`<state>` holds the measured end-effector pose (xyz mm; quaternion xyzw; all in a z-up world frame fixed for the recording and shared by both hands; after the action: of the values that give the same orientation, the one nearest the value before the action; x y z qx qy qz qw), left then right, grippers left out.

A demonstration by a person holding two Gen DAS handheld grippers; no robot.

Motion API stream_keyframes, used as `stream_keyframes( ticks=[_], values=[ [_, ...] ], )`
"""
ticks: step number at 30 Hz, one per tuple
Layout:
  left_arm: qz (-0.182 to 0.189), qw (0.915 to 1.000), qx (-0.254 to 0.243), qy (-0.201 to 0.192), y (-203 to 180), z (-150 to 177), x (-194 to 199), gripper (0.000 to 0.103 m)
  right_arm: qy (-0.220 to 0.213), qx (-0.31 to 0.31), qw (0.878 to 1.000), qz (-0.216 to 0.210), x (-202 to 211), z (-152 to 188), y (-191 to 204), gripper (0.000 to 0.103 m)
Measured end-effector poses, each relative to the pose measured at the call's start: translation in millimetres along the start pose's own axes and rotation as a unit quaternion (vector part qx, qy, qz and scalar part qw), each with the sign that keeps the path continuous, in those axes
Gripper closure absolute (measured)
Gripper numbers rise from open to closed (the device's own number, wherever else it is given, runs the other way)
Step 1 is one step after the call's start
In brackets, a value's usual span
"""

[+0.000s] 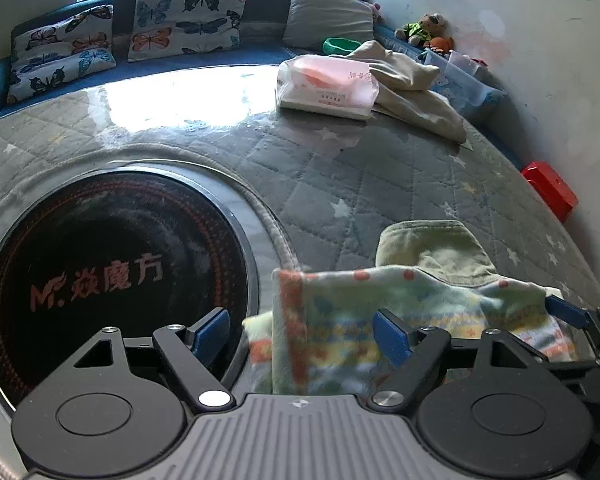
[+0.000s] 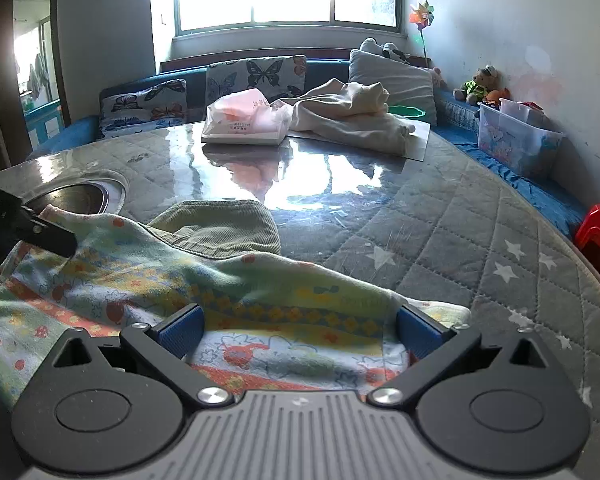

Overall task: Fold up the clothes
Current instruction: 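Lower the folded shirt onto the table and open both grippers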

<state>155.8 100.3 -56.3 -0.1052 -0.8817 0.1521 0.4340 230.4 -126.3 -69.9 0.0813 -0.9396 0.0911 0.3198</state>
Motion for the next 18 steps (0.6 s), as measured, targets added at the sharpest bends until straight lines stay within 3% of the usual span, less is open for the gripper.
stream_keyframes(
  ticks=[10, 18],
  values=[
    [-0.028, 0.9993, 0.025, 0.004, 16, -5, -13, 0.02, 0.004, 0.008, 1.0, -0.002, 1, 0, 0, 0.0],
    [-0.019, 0.9997, -0.004, -0.013, -3, 7, 23, 0.018, 0.018, 0.004, 1.0, -0.012, 9, -3, -1, 0.0]
  ],
)
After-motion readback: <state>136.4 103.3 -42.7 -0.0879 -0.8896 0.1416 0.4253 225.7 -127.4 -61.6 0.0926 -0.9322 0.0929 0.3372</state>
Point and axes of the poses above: each gripper's, at about its wrist camera, not at the fingertips, and x roughly against the way its jaws point, y to its left, z to its underside, the point moved 6 cm from there along -x, roughly the way its jaws point, and after that the axes turned 13 degrees about z, right-handed, at the moved point
